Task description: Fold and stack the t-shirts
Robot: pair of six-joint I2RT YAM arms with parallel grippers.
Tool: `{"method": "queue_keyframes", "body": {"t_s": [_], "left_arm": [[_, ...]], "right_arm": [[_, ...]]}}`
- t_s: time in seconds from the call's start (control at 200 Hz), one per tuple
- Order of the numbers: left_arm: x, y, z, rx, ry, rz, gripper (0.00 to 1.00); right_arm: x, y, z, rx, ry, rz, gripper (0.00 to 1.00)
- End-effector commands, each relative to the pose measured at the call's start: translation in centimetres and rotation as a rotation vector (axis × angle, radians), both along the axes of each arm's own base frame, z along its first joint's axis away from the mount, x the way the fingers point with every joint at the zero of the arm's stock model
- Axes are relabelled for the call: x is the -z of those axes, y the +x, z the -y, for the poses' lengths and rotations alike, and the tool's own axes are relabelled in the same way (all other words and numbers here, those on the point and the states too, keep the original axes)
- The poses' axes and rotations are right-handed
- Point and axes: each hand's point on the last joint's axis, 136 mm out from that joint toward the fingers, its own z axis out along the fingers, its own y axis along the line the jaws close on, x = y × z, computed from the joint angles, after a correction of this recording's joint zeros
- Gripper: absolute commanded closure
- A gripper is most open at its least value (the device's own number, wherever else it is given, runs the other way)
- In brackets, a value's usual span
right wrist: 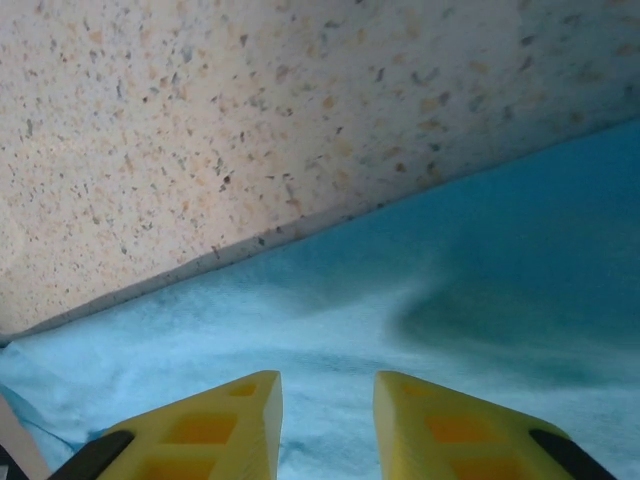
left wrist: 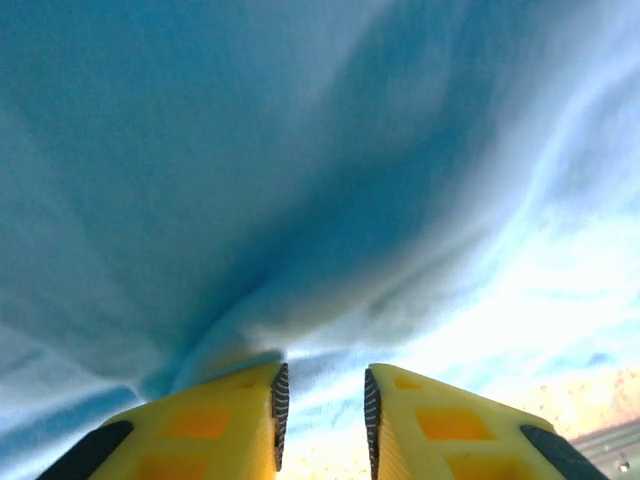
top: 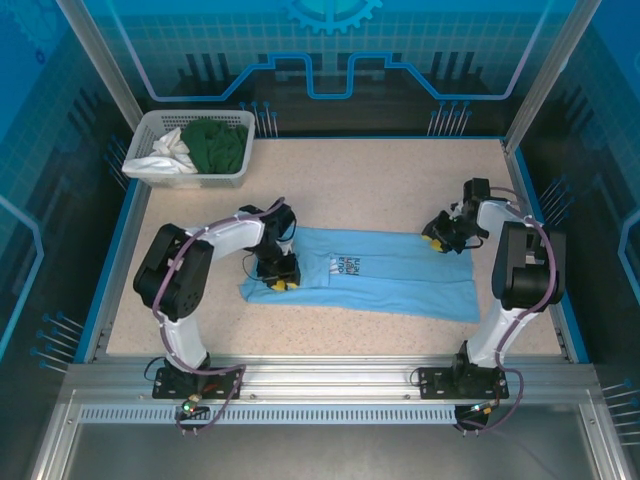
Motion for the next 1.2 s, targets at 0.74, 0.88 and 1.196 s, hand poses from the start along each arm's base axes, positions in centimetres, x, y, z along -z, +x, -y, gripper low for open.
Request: {"method": "queue_keyframes", "body": {"t_s": [0.74,0.88,1.196], "left_arm": [[2.5,15.2,-3.7,-0.352,0.147,0.092,0.67],[4.5,16.7,-4.4,-0.325,0.262,0.085,0.68],[4.7,27.2,2.1,-0.291,0.179,0.268,0.64]], "right_arm": [[1.7,-2.8,6.9,0.292,-0.074,-0.112,0.64],[2.7,-4.6,8.6,0.382,-0.072,-0.184,0.61],[1.4,-10.9,11.1,0.482,-0.169,-0.299,0.56]]}}
